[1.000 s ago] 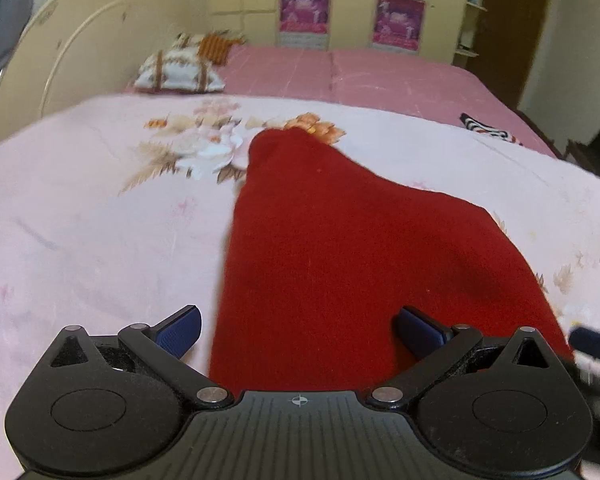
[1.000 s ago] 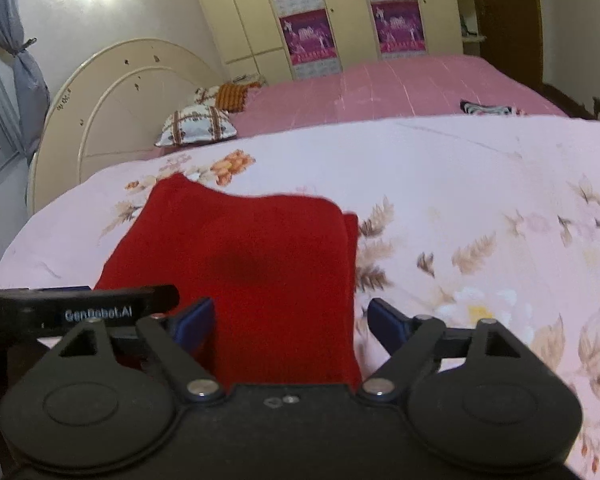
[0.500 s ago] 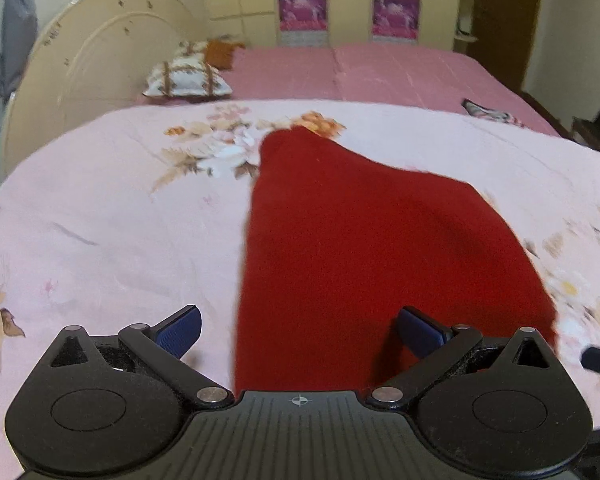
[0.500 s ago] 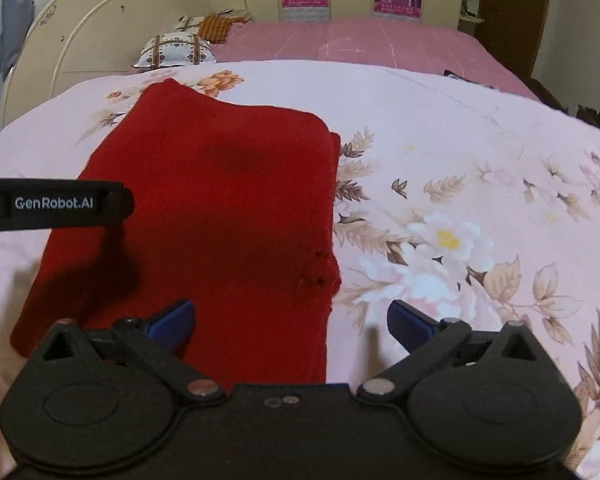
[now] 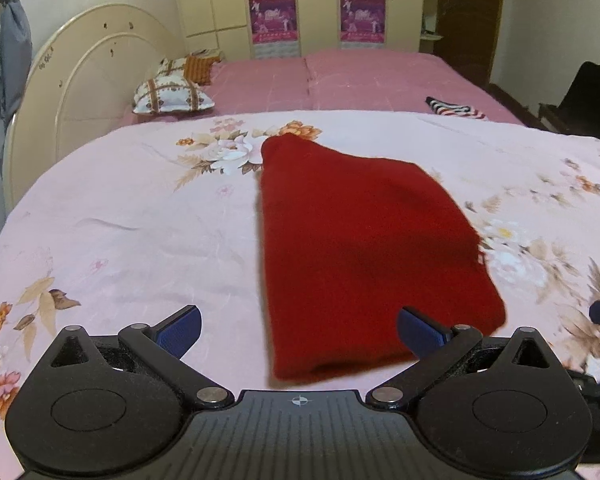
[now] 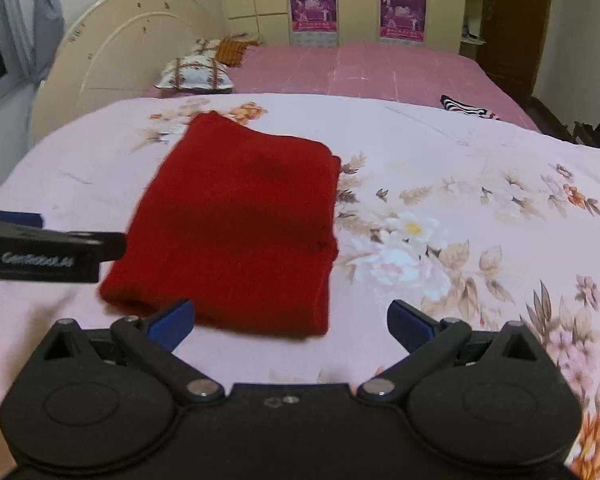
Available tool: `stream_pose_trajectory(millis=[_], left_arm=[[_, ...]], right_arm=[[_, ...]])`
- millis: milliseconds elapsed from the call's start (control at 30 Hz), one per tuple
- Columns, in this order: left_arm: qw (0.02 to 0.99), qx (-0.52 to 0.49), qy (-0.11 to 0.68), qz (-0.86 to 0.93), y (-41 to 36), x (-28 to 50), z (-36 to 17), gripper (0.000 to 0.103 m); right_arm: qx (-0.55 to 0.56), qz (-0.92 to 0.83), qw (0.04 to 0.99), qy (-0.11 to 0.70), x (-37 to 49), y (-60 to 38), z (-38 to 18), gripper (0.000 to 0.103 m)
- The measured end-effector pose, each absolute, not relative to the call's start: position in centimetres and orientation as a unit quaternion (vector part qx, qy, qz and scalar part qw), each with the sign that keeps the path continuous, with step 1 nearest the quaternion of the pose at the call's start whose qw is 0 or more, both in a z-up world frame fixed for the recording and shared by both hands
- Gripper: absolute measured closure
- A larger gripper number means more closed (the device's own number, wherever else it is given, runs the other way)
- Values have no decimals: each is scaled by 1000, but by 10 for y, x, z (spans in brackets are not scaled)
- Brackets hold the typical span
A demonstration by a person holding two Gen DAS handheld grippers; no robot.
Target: Fold small clothes
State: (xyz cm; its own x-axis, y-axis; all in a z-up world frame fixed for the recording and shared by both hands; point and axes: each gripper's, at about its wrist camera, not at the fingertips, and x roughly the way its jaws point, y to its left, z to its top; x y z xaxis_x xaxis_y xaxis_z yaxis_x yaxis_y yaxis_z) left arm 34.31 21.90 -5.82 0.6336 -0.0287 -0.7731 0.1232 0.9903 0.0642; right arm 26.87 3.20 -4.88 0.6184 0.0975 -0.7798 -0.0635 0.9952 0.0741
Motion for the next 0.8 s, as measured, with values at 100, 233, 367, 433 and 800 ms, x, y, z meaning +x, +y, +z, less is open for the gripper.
stream_pose_trajectory(millis=[100,233,367,433,800], left_arm=[[905,50,421,-48,223,319,-44,0],[912,43,407,-38,226,286,-22,0],[918,10,396,-26,227,251,-2,0],[924,9,382,-9,221,231,9,0],[939,5,343,34,186,125,55,0]], right_arm=[[34,64,900,430,242,34,-36,1],[38,90,904,415,213,38,-12,1],[35,105,917,382,184,37,21,1],[39,110,923,367,171,31,32,1],[17,28,965,259,78,-16,69,1]])
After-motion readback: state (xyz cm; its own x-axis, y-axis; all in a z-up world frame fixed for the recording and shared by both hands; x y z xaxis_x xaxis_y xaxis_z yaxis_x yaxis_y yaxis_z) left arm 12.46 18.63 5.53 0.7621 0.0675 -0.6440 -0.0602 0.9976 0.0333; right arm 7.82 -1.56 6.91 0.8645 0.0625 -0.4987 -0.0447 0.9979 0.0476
